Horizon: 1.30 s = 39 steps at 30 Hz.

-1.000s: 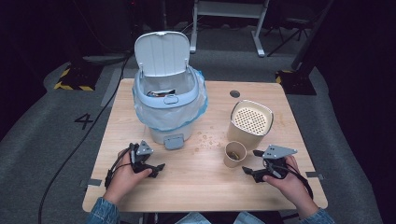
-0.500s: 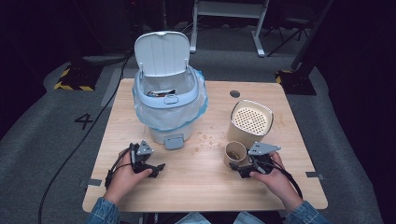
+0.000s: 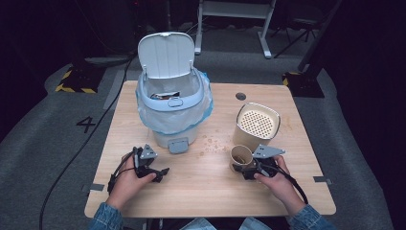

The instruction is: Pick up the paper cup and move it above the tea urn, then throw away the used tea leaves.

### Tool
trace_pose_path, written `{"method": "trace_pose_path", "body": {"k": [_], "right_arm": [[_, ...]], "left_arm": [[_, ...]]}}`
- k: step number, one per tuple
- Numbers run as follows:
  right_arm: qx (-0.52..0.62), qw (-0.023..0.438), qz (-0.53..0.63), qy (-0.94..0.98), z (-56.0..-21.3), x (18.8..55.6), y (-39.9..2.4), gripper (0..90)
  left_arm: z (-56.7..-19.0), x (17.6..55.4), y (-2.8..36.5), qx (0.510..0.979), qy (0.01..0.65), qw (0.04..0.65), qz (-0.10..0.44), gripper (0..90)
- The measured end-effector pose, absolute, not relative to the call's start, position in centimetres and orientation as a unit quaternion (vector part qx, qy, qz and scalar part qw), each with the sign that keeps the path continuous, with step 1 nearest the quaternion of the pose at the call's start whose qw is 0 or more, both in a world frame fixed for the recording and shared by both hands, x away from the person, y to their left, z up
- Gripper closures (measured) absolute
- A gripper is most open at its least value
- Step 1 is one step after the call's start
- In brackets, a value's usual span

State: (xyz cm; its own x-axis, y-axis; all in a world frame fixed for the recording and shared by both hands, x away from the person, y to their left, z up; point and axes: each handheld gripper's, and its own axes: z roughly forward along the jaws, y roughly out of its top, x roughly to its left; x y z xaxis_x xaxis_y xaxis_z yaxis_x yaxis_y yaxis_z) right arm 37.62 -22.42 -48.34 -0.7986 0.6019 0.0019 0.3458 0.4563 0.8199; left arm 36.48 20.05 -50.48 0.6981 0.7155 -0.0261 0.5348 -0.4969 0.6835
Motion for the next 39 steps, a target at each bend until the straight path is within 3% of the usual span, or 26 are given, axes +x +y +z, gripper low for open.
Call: {"method": "trace_pose_path", "body": {"k": [18,39], "right_arm": [[0.265,0.13,0.444,0.846,-46.4,37.4,-23.7,30.0],[0.263,0.154,0.461,0.833,-40.1,37.5,-27.9,30.1]], "left_arm": [[-50.5,36.5,20.1,0.856,0.364,0.343,0.131,10.1],[-50.5,36.7,19.9,0.854,0.369,0.343,0.133,10.1]]}}
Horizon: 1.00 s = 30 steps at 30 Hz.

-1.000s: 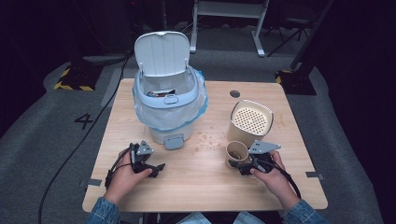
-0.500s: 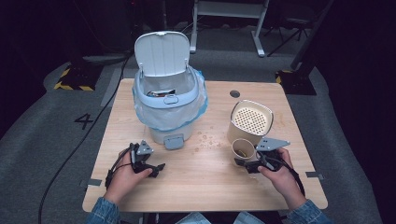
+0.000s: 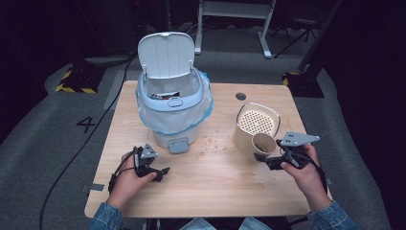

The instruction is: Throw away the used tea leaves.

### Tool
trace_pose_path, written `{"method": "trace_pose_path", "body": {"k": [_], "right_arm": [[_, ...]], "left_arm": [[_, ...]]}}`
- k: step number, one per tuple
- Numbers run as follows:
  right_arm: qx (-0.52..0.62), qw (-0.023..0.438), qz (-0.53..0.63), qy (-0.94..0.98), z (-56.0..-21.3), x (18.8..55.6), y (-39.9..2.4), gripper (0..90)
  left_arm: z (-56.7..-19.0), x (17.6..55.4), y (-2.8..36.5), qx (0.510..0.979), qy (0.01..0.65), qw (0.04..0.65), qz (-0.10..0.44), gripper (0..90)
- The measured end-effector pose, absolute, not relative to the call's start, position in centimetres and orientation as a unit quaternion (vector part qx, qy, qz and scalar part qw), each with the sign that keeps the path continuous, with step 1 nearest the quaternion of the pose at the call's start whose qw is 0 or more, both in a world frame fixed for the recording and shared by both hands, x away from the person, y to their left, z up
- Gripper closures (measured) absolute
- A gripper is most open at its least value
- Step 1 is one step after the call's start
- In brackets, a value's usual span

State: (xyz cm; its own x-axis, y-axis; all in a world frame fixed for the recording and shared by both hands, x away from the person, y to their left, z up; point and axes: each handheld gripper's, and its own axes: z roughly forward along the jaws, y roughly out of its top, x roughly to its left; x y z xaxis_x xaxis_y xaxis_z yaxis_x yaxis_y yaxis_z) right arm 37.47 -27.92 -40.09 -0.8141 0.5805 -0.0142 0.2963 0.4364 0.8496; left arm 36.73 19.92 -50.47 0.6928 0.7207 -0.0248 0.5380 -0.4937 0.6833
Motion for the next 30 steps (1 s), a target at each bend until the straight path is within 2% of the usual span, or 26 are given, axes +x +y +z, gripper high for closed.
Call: {"method": "trace_pose_path", "body": {"k": [17,30], "right_arm": [[0.265,0.178,0.467,0.825,-33.9,39.1,-30.0,30.1],[0.287,0.206,0.462,0.814,-31.7,41.8,-30.4,30.1]], "left_arm": [[-50.5,36.9,20.3,0.85,0.372,0.355,0.12,9.8],[-50.5,37.0,20.0,0.857,0.362,0.342,0.131,8.6]]}}
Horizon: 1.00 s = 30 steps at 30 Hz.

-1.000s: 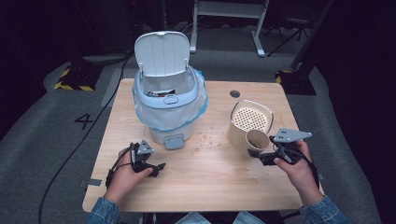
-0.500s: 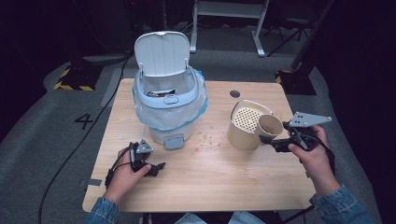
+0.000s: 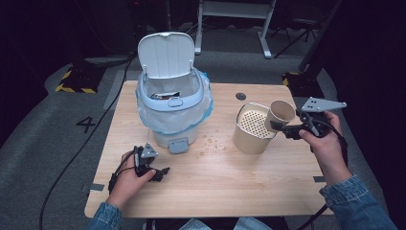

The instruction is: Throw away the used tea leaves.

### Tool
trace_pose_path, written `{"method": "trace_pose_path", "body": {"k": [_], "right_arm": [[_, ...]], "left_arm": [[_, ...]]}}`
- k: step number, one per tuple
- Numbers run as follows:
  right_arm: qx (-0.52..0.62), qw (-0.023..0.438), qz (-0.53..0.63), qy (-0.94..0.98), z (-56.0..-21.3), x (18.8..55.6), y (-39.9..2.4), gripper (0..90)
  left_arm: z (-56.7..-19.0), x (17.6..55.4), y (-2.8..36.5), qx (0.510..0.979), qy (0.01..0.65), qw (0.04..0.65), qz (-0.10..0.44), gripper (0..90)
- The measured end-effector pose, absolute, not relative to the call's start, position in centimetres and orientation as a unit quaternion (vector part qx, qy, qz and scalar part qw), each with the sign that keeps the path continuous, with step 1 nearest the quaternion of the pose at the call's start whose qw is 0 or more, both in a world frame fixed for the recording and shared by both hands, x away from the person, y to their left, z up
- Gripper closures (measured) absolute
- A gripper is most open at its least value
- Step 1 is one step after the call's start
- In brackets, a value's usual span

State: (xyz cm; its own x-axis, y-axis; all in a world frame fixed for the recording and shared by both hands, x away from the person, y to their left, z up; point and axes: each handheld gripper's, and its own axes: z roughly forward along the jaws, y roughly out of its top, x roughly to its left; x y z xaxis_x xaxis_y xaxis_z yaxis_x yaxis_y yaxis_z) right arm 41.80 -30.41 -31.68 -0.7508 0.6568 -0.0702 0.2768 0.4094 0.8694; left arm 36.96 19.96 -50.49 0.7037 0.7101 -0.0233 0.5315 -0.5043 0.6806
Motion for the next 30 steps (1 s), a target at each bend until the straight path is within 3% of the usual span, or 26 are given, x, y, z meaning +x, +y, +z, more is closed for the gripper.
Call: {"method": "trace_pose_path", "body": {"k": [19,30], "right_arm": [[0.314,0.226,0.421,0.82,-33.4,47.8,-30.4,30.1],[0.26,0.31,0.344,0.847,-33.9,48.7,-29.8,30.5]], "left_arm": [[-50.5,37.2,19.9,0.859,0.36,0.341,0.13,7.0],[-50.5,37.2,19.9,0.859,0.36,0.34,0.13,7.0]]}}
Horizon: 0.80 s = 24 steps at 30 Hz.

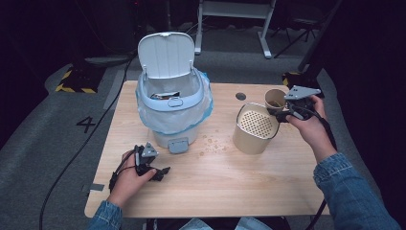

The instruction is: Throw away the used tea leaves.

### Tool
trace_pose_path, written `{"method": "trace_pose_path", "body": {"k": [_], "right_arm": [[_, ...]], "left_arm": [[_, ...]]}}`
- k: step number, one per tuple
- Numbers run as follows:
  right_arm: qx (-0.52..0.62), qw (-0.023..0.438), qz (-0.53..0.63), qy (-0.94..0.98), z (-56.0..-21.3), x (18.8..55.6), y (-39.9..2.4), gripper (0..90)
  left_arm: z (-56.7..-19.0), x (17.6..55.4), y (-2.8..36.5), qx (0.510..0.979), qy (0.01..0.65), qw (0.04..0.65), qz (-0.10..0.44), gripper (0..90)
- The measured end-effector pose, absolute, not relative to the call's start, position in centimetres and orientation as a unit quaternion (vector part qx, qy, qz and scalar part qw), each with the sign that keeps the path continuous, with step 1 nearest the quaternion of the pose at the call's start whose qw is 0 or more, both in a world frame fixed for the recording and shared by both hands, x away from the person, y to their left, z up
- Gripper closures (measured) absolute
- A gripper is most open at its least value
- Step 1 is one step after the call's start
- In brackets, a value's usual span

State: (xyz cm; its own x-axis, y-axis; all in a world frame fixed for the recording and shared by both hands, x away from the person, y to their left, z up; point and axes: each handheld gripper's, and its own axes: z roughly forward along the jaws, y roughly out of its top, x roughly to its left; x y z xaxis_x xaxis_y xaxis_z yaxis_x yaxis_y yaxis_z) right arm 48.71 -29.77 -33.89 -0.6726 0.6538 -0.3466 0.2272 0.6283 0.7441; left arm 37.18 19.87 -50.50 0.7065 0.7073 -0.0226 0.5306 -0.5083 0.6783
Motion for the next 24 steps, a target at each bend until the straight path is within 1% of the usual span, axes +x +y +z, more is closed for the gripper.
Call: {"method": "trace_pose_path", "body": {"k": [3,7,24], "right_arm": [[0.246,0.325,0.333,0.85,-33.8,48.6,-29.6,30.6],[0.219,0.357,0.309,0.854,-33.8,48.5,-29.3,30.7],[0.106,0.445,0.234,0.858,-33.6,48.0,-28.4,31.1]], "left_arm": [[-50.5,37.2,19.9,0.859,0.36,0.341,0.13,7.0],[-50.5,37.2,19.9,0.859,0.36,0.341,0.13,7.0],[-50.5,37.2,19.9,0.859,0.36,0.341,0.13,7.0]]}}
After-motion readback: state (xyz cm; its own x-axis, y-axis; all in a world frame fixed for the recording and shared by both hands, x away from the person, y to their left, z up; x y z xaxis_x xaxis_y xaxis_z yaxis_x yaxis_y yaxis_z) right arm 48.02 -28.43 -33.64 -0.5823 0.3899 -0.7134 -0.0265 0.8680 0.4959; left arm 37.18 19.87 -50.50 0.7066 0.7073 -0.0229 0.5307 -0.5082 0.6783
